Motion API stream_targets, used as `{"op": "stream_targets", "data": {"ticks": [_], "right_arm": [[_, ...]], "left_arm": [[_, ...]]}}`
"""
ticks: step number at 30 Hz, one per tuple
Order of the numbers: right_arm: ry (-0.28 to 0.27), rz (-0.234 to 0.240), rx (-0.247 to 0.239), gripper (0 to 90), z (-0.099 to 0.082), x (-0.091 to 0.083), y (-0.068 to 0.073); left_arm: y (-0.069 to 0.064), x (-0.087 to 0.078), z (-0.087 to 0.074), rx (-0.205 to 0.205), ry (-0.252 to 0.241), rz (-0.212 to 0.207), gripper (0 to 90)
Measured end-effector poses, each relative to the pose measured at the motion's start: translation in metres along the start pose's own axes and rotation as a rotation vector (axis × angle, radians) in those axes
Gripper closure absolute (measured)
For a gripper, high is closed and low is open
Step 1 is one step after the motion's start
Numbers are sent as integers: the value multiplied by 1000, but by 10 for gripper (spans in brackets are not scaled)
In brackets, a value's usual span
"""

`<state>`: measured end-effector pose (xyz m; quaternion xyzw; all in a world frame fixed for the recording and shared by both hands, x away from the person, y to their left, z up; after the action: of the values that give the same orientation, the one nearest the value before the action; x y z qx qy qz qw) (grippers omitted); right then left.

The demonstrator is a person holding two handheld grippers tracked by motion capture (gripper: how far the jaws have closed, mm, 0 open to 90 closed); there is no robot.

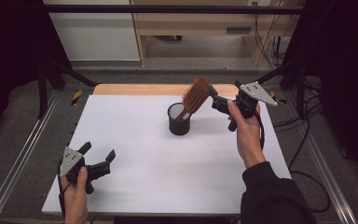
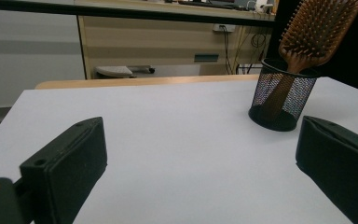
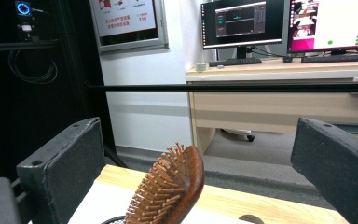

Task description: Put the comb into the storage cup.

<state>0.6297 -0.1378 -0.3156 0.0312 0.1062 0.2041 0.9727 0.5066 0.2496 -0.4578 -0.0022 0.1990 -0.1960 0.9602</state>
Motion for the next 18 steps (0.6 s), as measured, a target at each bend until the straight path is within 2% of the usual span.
{"op": "stream_targets", "data": {"ticks": [5, 11, 14, 16, 18], "right_arm": [[0, 7, -2, 25, -1, -9, -3], [15, 10, -7, 16, -5, -22, -10], [37, 21, -17, 11, -10, -27, -12], [44, 18, -30, 11, -14, -31, -14], [47, 18, -32, 12, -17, -36, -16]], "left_arm": [[0, -3, 1, 21, -2, 3, 16], [-2, -5, 0, 23, 0, 2, 16], [-3, -6, -2, 2, 4, 2, 20], [-7, -8, -5, 27, 16, -7, 18], [-10, -12, -5, 33, 13, -11, 17]]}}
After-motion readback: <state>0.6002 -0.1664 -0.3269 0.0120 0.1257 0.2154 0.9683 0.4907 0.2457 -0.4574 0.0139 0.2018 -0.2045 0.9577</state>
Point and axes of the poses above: each handheld gripper's, and its own axes: x roughly forward along the jaws, z roughly out of its top, y roughly to its left, the point moved 10 cm from there along x, roughly forward along the jaws, and after that the axes turned 12 degrees about y, right-handed, at the moved point
